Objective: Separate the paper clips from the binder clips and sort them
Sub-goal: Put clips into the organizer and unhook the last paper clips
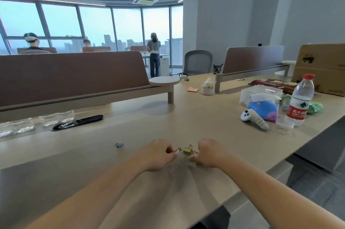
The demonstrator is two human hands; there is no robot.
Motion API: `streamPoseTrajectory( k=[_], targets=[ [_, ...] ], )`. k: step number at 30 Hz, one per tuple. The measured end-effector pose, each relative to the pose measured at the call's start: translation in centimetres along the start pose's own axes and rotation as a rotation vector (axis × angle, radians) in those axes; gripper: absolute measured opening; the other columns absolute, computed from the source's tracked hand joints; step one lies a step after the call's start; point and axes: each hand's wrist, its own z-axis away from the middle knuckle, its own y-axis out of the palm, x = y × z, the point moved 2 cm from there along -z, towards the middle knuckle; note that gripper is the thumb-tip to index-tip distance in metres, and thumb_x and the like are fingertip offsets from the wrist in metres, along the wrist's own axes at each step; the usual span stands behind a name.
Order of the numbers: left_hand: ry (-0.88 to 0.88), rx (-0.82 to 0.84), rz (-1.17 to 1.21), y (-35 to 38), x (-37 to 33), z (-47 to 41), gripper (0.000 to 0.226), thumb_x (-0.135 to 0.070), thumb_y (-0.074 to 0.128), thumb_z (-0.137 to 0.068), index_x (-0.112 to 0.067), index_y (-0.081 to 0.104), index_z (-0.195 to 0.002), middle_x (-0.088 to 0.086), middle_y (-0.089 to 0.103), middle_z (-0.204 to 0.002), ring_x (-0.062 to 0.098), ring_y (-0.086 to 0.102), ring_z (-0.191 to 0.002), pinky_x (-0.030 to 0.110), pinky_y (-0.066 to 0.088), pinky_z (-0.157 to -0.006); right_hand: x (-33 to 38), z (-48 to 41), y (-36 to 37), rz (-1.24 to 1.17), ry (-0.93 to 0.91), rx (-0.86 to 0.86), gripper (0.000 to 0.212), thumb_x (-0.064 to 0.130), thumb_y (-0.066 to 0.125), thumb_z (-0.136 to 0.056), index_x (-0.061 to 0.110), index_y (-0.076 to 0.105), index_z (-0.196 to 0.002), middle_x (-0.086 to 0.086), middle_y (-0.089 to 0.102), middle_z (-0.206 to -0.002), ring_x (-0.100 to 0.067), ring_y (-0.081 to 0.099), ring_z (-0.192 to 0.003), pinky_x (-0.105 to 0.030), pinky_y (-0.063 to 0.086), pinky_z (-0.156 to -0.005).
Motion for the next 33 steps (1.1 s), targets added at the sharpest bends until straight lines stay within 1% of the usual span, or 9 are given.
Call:
streamPoseTrajectory(
  k=[4, 8, 11, 16, 20, 22, 25, 28, 33],
  targets=[
    [0.011, -0.005, 0.012, -0.1, -0.4, 0.1, 0.024, -0.038, 0.056, -0.092, -0.02, 0.068, -0.102, 0.001, 0.067, -0.105, 0.016, 0.06, -0.096, 0.031, 0.05, -0.086, -0.2, -0.4, 0.8, 0.012, -0.002, -0.029, 0.052, 0.048, 0.062, -0.09, 0.007, 0.054, -0.122, -0.014, 0.057, -0.128, -0.03, 0.055, -0.117, -0.032, 0.044, -0.088],
    [0.003, 0.007, 0.009, 0.0, -0.3, 0.3, 0.022, -0.038, 0.056, -0.091, -0.022, 0.067, -0.102, 0.001, 0.068, -0.106, 0.017, 0.06, -0.097, 0.029, 0.048, -0.083, -0.1, -0.5, 0.9, -0.006, -0.016, -0.057, 0.039, 0.037, 0.056, -0.093, 0.008, 0.054, -0.119, -0.013, 0.057, -0.127, -0.029, 0.055, -0.116, -0.031, 0.044, -0.086],
    [-0.002, 0.007, 0.018, -0.3, 0.1, 0.6, 0.022, -0.039, 0.056, -0.092, -0.022, 0.066, -0.101, -0.001, 0.066, -0.103, 0.016, 0.06, -0.093, 0.029, 0.046, -0.079, 0.4, -0.7, 0.4, -0.036, -0.045, -0.073, 0.033, 0.036, 0.057, -0.089, 0.012, 0.057, -0.112, -0.009, 0.06, -0.121, -0.027, 0.057, -0.11, -0.031, 0.045, -0.084],
    [-0.021, -0.015, 0.006, -1.1, 0.4, 1.0, 0.026, -0.04, 0.054, -0.092, -0.02, 0.067, -0.104, -0.003, 0.066, -0.103, 0.013, 0.058, -0.091, 0.028, 0.045, -0.075, 1.2, -0.5, -0.6, -0.035, -0.093, -0.103, 0.025, 0.026, 0.056, -0.086, 0.012, 0.059, -0.108, -0.008, 0.061, -0.114, -0.027, 0.058, -0.103, -0.032, 0.045, -0.08],
    [-0.052, -0.034, 0.028, -2.5, 1.1, 2.1, 0.023, -0.039, 0.055, -0.092, -0.022, 0.066, -0.101, -0.006, 0.063, -0.099, 0.012, 0.057, -0.088, 0.026, 0.044, -0.073, 2.4, -0.2, -1.9, -0.062, -0.131, -0.131, 0.019, 0.027, 0.055, -0.09, 0.013, 0.061, -0.101, -0.005, 0.062, -0.105, -0.023, 0.056, -0.091, -0.03, 0.042, -0.073],
    [-0.082, -0.055, 0.05, -3.7, 1.6, 3.0, 0.02, -0.035, 0.057, -0.091, -0.019, 0.068, -0.098, -0.003, 0.064, -0.095, 0.014, 0.057, -0.085, 0.028, 0.043, -0.07, 3.9, 0.1, -2.5, -0.108, -0.171, -0.132, 0.019, 0.03, 0.054, -0.092, 0.015, 0.064, -0.098, -0.002, 0.061, -0.101, -0.021, 0.055, -0.09, -0.03, 0.042, -0.073],
    [-0.126, -0.086, 0.098, -5.9, 2.6, 4.3, 0.02, -0.031, 0.06, -0.089, -0.014, 0.071, -0.093, 0.004, 0.069, -0.091, 0.018, 0.061, -0.079, 0.03, 0.047, -0.069, 7.1, 0.6, -3.8, -0.151, -0.246, -0.139, 0.018, 0.037, 0.055, -0.092, 0.022, 0.064, -0.096, 0.003, 0.062, -0.098, -0.017, 0.057, -0.09, -0.032, 0.045, -0.077],
    [-0.181, -0.144, 0.146, -8.4, 4.0, 6.3, 0.022, -0.029, 0.06, -0.088, -0.01, 0.07, -0.089, 0.011, 0.071, -0.086, 0.016, 0.056, -0.066, 0.028, 0.045, -0.06, 11.1, 1.5, -5.4, -0.183, -0.347, -0.13, 0.017, 0.04, 0.057, -0.092, 0.024, 0.063, -0.096, 0.008, 0.06, -0.094, -0.012, 0.057, -0.086, -0.028, 0.046, -0.075],
    [-0.269, -0.284, 0.157, -13.4, 6.7, 11.1, 0.018, -0.03, 0.056, -0.087, -0.016, 0.067, -0.088, 0.001, 0.069, -0.078, 0.017, 0.061, -0.065, 0.024, 0.044, -0.055, 18.7, 2.6, -8.1, -0.271, -0.506, -0.133, 0.013, 0.037, 0.066, -0.088, 0.025, 0.064, -0.094, 0.008, 0.062, -0.089, -0.011, 0.059, -0.08, -0.025, 0.048, -0.071]
  ],
)
